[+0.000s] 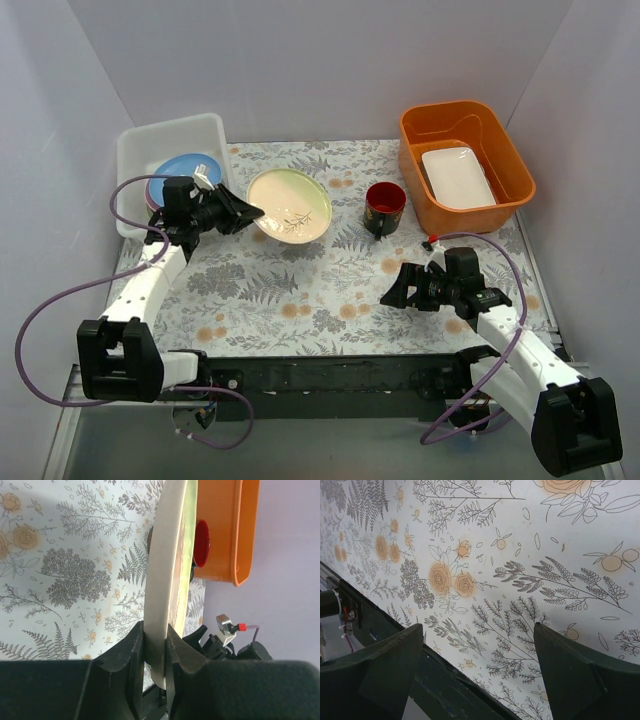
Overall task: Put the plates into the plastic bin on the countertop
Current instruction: Place the plate in the plastic bin.
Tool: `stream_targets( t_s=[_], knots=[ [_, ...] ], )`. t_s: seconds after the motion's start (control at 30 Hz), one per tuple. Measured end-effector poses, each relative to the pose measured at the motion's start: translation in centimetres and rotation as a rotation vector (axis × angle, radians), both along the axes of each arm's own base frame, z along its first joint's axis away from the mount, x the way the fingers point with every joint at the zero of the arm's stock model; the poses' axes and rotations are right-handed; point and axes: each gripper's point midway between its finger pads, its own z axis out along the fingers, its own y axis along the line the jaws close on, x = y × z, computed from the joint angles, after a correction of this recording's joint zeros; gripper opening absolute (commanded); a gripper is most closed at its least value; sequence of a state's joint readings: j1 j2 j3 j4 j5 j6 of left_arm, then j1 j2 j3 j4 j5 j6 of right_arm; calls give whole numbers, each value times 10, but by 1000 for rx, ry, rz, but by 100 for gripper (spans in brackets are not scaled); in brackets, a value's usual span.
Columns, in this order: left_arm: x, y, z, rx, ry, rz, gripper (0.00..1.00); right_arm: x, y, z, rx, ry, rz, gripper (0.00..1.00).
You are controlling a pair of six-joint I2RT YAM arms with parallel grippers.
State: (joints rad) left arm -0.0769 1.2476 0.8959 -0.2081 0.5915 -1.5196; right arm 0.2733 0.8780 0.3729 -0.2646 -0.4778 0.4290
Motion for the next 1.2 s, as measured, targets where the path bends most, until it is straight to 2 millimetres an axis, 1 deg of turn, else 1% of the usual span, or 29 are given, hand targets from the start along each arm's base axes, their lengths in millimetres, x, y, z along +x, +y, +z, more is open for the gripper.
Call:
stream_targets(
  t_s=[0.13, 0.27, 0.57, 0.7, 0.87, 0.93, 1.13, 1.2],
  knots=[
    [11, 18, 7, -20, 0, 36, 0, -2, 1, -1, 5, -2, 7, 98],
    [22, 45, 13, -45, -2, 89, 0, -3, 1, -1, 6, 0, 14, 98],
    [39, 95, 24, -62, -9, 201, 0, -3, 1, -1, 7, -1, 18, 98],
    [43, 112, 22, -81, 10, 244, 0, -4, 1, -2, 4, -3, 20, 98],
    [48, 137, 12, -108, 50, 305, 0, -6, 0, -3, 2, 7, 20, 98],
    [51, 149, 12, -122, 61, 329, 0, -7, 0, -4, 0, 14, 20, 98],
    [70, 182, 29, -138, 42, 392, 0, -7, 1, -5, 7, 14, 22, 98],
    [71, 188, 32, -143, 38, 407, 0, -8, 1, -8, 6, 22, 22, 98]
  ],
)
